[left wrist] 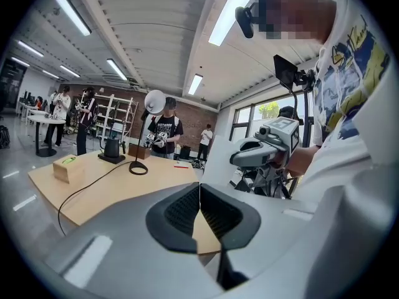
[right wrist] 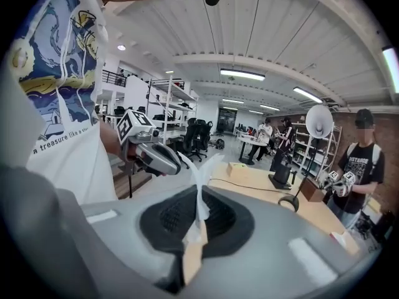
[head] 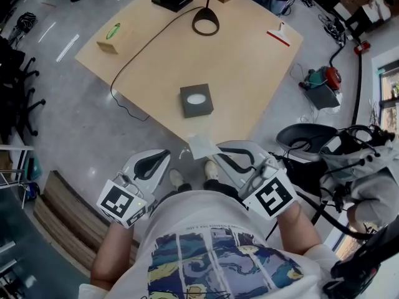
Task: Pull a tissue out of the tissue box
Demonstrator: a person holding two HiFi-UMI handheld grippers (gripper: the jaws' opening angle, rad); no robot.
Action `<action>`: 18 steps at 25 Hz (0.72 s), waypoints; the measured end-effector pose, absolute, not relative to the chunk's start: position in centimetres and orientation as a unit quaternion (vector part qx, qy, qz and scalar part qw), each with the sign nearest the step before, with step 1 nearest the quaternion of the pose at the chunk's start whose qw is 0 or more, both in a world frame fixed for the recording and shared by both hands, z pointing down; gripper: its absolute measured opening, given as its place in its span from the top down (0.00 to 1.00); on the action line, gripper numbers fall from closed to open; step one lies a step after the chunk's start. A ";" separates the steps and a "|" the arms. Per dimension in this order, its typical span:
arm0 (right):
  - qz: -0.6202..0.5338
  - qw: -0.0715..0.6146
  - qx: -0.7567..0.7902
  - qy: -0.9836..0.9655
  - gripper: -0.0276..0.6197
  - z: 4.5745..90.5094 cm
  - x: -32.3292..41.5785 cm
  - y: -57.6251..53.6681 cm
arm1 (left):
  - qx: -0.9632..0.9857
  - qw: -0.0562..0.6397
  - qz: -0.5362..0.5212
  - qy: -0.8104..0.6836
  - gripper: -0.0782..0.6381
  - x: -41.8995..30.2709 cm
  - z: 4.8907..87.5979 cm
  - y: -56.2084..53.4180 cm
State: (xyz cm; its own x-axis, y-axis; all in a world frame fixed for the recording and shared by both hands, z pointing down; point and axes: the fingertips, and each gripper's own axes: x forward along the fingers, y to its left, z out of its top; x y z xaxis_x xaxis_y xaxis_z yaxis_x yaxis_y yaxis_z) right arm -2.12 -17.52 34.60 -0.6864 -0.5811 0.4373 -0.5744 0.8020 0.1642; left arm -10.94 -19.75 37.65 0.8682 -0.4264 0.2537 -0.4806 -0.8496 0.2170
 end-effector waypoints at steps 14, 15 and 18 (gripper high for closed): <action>-0.005 0.240 0.312 -0.919 0.95 35.1 -1.0 -17.4 | 0.957 0.133 0.099 -0.236 0.88 -9.6 37.6 -19.9; -0.004 0.240 0.311 -0.920 0.95 34.8 -0.9 -17.3 | 0.957 0.133 0.099 -0.236 0.88 -9.4 37.4 -19.8; -0.005 0.240 0.308 -0.920 0.95 34.5 -0.8 -17.0 | 0.957 0.132 0.100 -0.238 0.88 -9.2 37.0 -19.5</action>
State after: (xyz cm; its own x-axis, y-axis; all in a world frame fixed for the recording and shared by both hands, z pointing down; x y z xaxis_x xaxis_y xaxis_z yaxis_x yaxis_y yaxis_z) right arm -0.75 -17.00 34.48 -0.6943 -0.5699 0.4394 -0.5650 0.8099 0.1577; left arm -9.18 -19.54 36.96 0.8670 -0.4288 0.2537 -0.4815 -0.8520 0.2057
